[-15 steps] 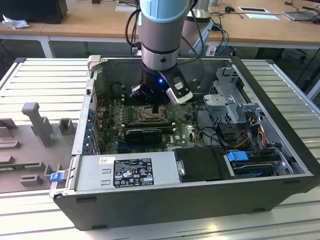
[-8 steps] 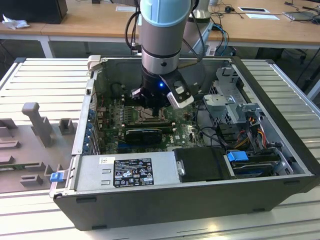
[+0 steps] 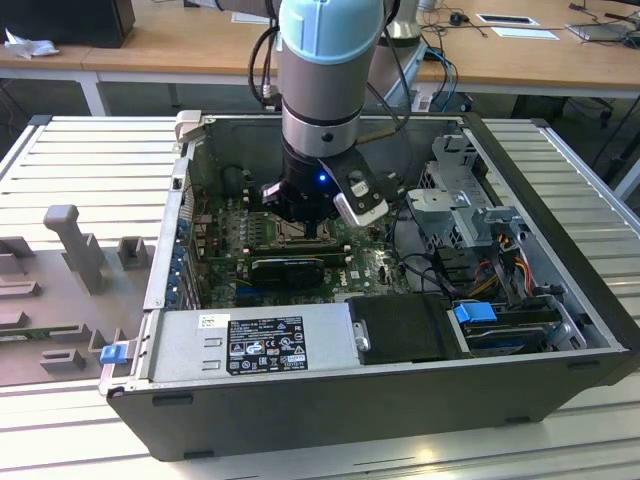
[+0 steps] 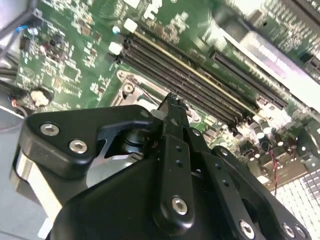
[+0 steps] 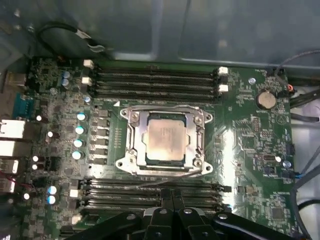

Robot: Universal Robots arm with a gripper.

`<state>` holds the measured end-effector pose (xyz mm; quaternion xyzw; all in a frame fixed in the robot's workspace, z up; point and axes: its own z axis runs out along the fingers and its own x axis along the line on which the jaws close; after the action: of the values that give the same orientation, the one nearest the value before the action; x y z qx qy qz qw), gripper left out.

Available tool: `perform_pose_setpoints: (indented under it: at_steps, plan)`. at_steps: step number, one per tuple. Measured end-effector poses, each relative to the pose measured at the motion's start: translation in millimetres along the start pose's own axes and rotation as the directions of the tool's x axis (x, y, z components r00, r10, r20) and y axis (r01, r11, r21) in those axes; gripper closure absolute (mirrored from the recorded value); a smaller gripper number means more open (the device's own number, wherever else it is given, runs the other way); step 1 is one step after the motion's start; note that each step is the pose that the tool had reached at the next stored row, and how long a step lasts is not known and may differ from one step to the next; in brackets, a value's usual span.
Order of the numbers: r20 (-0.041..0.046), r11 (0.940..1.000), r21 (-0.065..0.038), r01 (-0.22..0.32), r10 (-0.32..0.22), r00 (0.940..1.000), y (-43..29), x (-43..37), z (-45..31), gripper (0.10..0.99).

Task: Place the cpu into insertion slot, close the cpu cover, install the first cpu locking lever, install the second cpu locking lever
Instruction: 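Install the second cpu locking lever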

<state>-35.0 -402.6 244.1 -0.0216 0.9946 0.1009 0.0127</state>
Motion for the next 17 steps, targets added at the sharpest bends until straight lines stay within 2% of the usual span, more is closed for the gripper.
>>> perform_pose_setpoints:
  at_steps: [1, 4, 5, 9, 14, 15, 17]
  plan:
    - [0.0003, 0.9999, -0.015, 0.001, -0.001, 1.0000, 0.1, 3.4, 0.4, 0.980]
    - [0.0011, 0.9993, -0.038, 0.002, -0.002, 1.0000, -0.5, 10.2, 4.3, 0.980]
    - [0.0013, 0.9991, -0.043, 0.003, -0.003, 1.0000, -0.6, 11.1, 5.1, 0.980]
    - [0.0009, 0.9986, -0.053, 0.006, -0.006, 1.0000, -1.2, 22.4, 10.3, 0.980]
    - [0.0009, 0.9985, -0.053, 0.007, -0.007, 1.0000, -4.2, 30.5, 22.2, 0.980]
    - [0.0013, 0.9985, -0.055, 0.007, -0.007, 1.0000, -5.1, 36.1, 23.5, 0.980]
    - [0.0022, 0.9980, -0.063, 0.006, -0.006, 1.0000, -6.6, 38.8, 24.2, 0.980]
